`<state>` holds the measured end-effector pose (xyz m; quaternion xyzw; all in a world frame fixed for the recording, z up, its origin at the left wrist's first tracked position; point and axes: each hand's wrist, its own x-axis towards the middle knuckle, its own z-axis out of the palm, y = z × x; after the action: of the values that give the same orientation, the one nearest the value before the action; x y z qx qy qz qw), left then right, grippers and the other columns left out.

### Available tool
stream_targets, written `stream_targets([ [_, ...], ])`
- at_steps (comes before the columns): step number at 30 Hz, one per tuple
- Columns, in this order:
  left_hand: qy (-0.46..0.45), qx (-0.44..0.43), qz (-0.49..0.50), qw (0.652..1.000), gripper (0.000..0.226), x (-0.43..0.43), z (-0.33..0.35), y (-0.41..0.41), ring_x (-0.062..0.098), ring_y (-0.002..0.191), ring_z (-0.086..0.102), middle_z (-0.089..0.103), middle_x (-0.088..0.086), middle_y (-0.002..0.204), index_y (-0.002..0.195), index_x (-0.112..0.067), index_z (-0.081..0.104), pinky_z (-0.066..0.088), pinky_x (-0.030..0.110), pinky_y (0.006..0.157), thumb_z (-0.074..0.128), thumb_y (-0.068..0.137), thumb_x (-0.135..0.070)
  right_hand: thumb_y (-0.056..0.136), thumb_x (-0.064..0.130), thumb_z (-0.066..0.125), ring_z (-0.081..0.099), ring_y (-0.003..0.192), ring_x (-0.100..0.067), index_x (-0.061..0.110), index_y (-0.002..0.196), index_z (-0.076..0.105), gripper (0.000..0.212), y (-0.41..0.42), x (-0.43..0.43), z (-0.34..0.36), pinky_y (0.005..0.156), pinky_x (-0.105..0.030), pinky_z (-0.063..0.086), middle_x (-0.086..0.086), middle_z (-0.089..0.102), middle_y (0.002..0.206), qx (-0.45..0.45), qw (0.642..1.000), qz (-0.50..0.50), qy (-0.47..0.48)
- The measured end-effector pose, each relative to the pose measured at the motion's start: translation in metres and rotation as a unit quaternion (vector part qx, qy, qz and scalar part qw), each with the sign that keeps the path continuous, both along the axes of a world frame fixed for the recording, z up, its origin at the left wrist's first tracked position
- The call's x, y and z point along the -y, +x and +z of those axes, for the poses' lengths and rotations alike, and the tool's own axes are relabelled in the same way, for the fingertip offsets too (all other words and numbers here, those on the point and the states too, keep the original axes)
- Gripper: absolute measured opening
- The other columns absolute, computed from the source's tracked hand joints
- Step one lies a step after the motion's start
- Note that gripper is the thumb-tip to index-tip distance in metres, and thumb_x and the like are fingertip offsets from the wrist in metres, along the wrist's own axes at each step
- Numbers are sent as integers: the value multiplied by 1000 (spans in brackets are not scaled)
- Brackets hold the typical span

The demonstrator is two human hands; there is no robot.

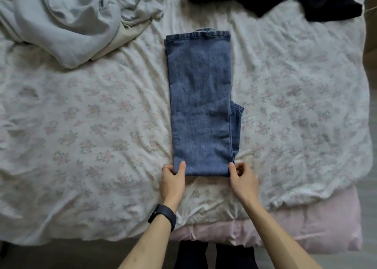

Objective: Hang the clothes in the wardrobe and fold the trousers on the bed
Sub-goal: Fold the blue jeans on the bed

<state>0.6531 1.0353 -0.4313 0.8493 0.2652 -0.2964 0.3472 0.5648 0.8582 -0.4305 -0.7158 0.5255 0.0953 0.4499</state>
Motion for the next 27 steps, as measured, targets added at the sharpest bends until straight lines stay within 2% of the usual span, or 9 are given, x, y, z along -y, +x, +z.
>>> stream_targets([
  [2,101,135,-124,978,47,3,0,-3,27,102,59,61,8,115,114,-17,52,46,40,85,63,90,-55,96,33,62,57,100,-28,12,105,58,23,5,1,1,84,-31,40,-6,60,105,24,989,60,-134],
  [5,119,315,-340,878,66,18,-9,7,29,149,28,31,10,160,153,-15,37,18,49,120,51,97,-46,97,31,55,46,132,-31,7,134,53,45,37,-9,-3,109,-40,38,-13,51,142,118,926,196,-301],
  [7,103,286,-477,825,66,24,-23,26,19,156,6,8,0,169,161,-25,16,2,50,124,35,102,-47,101,32,46,27,151,-26,10,153,39,57,61,-16,-13,120,-45,26,-10,31,162,132,873,340,-324],
  [10,165,177,-601,762,62,1,-51,44,10,154,-10,-18,-11,165,158,-35,-11,-7,55,120,9,102,-53,106,43,34,3,156,-20,20,161,17,62,60,8,-44,124,-56,9,-3,4,169,0,802,498,-330],
  [13,214,166,-619,737,64,-34,-61,52,12,154,-10,-18,-12,165,158,-30,-10,-10,54,119,2,100,-53,106,46,25,-6,156,-19,17,162,11,64,34,36,-60,123,-57,-1,-2,-3,170,-86,818,458,-336],
  [16,193,239,-597,741,68,-46,-52,46,16,155,1,3,-1,169,161,-18,11,2,55,122,22,101,-50,103,42,30,0,156,-22,7,160,19,68,10,25,-51,123,-57,2,-8,2,170,-63,842,402,-354],
  [21,119,337,-688,632,66,-37,-39,13,35,149,29,30,7,163,155,-13,37,34,55,116,51,95,-38,89,22,54,15,155,-27,11,158,31,73,-25,-2,-33,122,-55,20,-10,16,168,41,777,513,-362],
  [24,160,286,-660,676,67,-26,-39,9,38,148,28,26,10,163,156,-11,31,36,51,115,55,95,-25,83,7,38,28,151,-27,10,154,39,70,-17,-9,-35,118,-51,26,-11,28,163,20,759,527,-381],
  [27,198,279,-661,668,59,-17,-43,13,38,148,29,28,13,162,156,-10,30,38,49,114,40,99,-21,92,11,33,32,149,-28,7,153,39,61,1,-8,-37,117,-51,33,-13,33,161,2,746,546,-382],
])
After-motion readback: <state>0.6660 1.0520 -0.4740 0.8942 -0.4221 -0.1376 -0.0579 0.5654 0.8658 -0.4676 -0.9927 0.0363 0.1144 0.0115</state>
